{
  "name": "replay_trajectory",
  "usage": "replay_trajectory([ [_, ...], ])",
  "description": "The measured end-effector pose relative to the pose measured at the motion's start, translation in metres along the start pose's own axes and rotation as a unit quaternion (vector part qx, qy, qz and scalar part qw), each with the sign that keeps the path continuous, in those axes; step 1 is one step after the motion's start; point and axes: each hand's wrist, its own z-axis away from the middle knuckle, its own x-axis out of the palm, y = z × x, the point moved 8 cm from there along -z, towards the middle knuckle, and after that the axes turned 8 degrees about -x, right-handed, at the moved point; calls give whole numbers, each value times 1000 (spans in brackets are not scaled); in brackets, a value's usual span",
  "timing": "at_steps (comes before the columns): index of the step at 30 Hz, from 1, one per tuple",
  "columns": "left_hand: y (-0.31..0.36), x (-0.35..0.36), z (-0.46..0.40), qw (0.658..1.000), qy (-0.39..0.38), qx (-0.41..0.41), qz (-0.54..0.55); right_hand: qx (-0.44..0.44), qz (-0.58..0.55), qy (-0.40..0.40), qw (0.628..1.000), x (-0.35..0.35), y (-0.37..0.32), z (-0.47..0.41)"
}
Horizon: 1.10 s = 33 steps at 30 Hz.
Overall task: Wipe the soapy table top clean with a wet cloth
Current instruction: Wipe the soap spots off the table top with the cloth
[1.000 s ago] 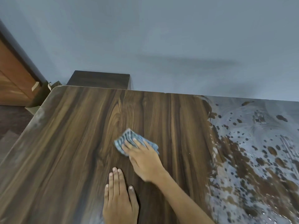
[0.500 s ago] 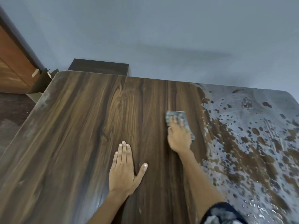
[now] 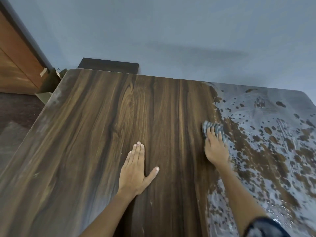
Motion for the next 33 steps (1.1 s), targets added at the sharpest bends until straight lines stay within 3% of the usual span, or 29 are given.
replay_trajectory([
  [3,-15,-10,5,992,56,-97,49,2,9,-9,1000,14,-40,-43],
  [6,-34,-19,9,966,113,-191,137,-137,17,-3,990,40,-117,-21],
  [9,-40,-21,13,950,124,-204,203,-281,-2,-20,960,67,-175,57],
  [12,-40,-21,13,955,117,-194,191,-344,9,-69,936,81,-171,134],
  [16,-32,-19,11,972,90,-167,141,-267,25,-64,961,66,-99,162],
  [20,-34,-19,12,968,85,-161,173,-122,15,-29,992,36,-40,91],
  [24,-34,-22,15,964,97,-151,194,-64,17,-38,997,35,-73,17],
  [27,-36,-28,19,940,118,-166,274,-165,15,-34,986,59,-139,26],
  [30,-50,-31,25,899,147,-184,369,-312,19,-59,948,84,-190,92],
  [33,-51,-32,28,921,109,-128,352,-402,22,-93,911,91,-195,160],
])
